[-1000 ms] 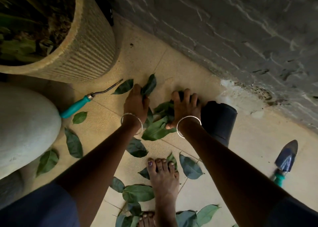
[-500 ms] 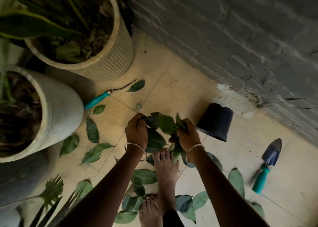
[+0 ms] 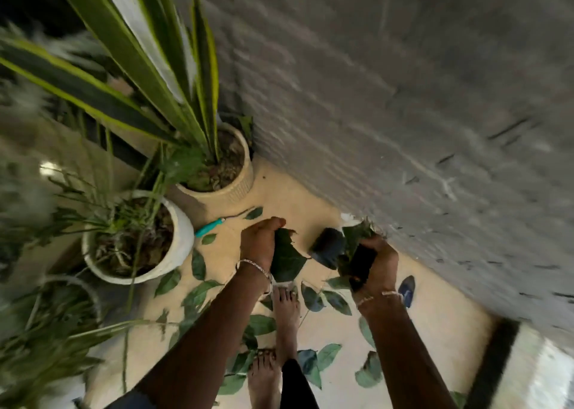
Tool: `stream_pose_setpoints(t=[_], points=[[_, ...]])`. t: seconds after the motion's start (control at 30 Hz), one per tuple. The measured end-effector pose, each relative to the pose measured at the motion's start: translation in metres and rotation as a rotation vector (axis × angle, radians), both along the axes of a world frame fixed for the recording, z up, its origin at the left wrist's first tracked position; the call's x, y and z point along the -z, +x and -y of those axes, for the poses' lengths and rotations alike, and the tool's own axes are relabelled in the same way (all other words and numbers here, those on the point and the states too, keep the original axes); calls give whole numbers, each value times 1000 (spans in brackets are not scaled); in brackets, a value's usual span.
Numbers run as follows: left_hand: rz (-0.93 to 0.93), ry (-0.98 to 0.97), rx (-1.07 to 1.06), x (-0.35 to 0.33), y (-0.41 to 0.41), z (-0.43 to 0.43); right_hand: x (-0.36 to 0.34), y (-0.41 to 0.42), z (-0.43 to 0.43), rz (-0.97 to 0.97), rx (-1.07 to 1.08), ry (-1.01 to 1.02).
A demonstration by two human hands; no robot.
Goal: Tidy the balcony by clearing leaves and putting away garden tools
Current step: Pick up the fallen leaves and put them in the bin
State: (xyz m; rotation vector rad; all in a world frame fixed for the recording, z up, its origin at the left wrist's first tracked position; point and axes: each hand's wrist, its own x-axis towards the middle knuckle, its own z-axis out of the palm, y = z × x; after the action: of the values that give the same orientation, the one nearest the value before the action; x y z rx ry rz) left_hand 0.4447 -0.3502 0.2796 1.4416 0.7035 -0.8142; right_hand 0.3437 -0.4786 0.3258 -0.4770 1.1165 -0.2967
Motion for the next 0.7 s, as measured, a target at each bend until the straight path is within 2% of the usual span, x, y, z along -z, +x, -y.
stream_pose_setpoints(t=[0.1, 0.27, 0.4, 0.53, 0.7], points=[[48, -80, -22, -77, 0, -10, -78, -4, -6, 84, -41, -4], [76, -178, -88, -201, -24, -41, -199, -22, -20, 151, -151, -209], [210, -285, -156, -296, -47, -57, -293, -46, -47, 319, -100, -125], [300, -441, -211, -378, -71, -69, -361, -68, -74, 329, -49, -114], [366, -476, -263, -450, -99, -102, -427, -82, -103, 421, -113, -140]])
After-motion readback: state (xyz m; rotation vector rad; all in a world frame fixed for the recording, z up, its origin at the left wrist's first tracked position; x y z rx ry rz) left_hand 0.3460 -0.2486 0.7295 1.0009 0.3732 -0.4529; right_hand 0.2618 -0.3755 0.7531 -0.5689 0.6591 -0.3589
